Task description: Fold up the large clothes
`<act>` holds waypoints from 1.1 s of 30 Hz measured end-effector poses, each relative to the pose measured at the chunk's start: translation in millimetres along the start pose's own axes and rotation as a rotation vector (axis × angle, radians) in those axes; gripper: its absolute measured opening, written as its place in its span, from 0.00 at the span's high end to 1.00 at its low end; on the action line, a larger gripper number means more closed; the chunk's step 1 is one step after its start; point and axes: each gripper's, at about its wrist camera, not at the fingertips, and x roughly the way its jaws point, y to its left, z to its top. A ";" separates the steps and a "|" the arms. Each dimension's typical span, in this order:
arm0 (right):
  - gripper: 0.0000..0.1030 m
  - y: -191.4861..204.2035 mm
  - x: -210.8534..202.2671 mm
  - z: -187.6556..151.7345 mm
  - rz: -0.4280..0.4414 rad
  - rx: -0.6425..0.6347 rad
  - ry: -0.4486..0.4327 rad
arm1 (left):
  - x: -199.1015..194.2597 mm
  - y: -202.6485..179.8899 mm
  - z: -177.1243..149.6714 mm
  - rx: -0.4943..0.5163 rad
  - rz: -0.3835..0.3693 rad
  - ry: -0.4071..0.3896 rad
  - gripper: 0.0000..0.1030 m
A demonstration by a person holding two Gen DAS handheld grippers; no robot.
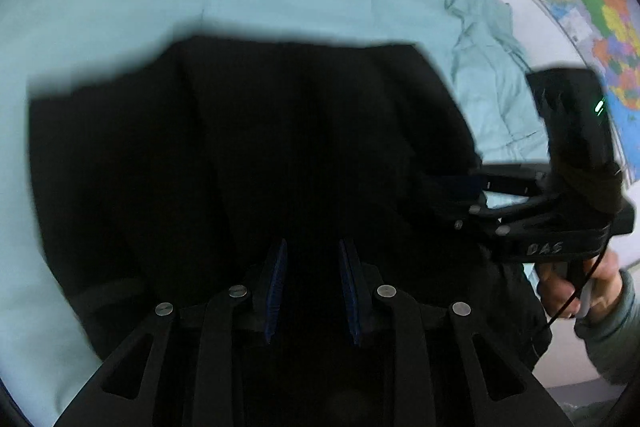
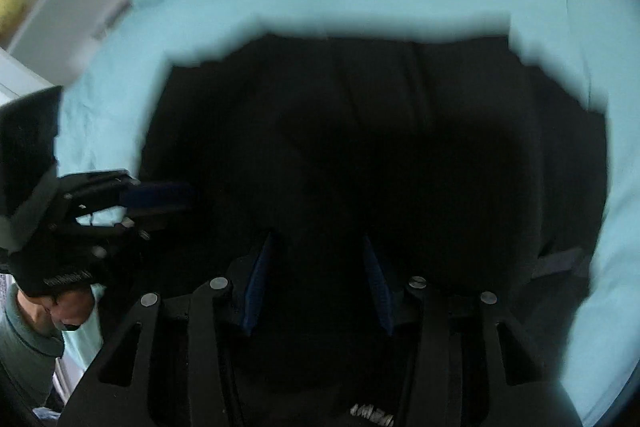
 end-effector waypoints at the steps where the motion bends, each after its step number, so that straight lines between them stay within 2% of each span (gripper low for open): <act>1: 0.53 -4.8 10.8 -10.0 -0.005 0.020 0.014 | 8.3 4.0 -10.4 -0.028 -0.002 0.001 0.74; 3: 0.53 -9.3 25.8 -23.2 -0.036 0.032 -0.014 | 18.0 5.3 -18.2 -0.053 0.020 -0.013 0.74; 5: 0.51 -5.7 34.9 -23.5 -0.082 0.024 -0.034 | 23.3 -0.7 -17.8 -0.032 0.067 -0.009 0.74; 7: 0.50 -1.6 39.7 -21.4 -0.112 0.015 -0.036 | 20.0 -8.2 -15.4 0.003 0.104 0.005 0.74; 9: 0.50 0.5 33.3 -21.8 -0.107 0.004 -0.037 | 9.1 -14.4 -16.1 0.020 0.112 -0.003 0.74; 13: 0.49 -6.2 -12.5 -33.7 -0.036 0.014 -0.100 | -21.2 -28.7 -19.6 0.029 0.065 -0.048 0.74; 15: 0.48 -11.2 -35.1 -40.9 -0.022 0.017 -0.146 | -43.8 -42.7 -21.3 0.030 -0.022 -0.084 0.73; 16: 0.48 -13.6 -46.3 -44.7 -0.020 0.018 -0.169 | -47.4 -47.1 -23.6 0.027 -0.054 -0.093 0.72; 18: 0.47 -15.5 -54.2 -48.2 -0.004 0.022 -0.187 | -41.5 -50.6 -26.2 0.015 -0.071 -0.083 0.68; 19: 0.47 -15.4 -52.1 -48.2 0.011 0.020 -0.186 | -36.0 -49.0 -28.6 0.014 -0.065 -0.069 0.67; 20: 0.47 -13.5 -45.4 -48.0 0.015 0.018 -0.175 | -17.4 -45.9 -29.8 0.003 -0.028 -0.025 0.67; 22: 0.47 -14.7 -16.6 -44.4 -0.008 0.025 -0.099 | 9.9 -35.9 -28.7 -0.025 0.010 0.040 0.68; 24: 0.48 -13.8 10.1 -42.8 -0.033 0.028 -0.032 | 28.1 -22.4 -31.1 -0.069 0.008 0.059 0.68; 25: 0.48 -16.4 19.9 -44.4 -0.034 0.035 -0.036 | 31.9 -16.4 -32.1 -0.099 -0.004 0.064 0.68; 30: 0.48 -15.3 10.0 -41.1 -0.022 0.055 -0.038 | 18.8 -25.2 -31.0 -0.086 0.009 0.050 0.69; 33: 0.47 -12.1 -12.7 -47.1 0.000 0.056 -0.054 | -8.5 -32.7 -42.9 -0.073 0.007 0.022 0.68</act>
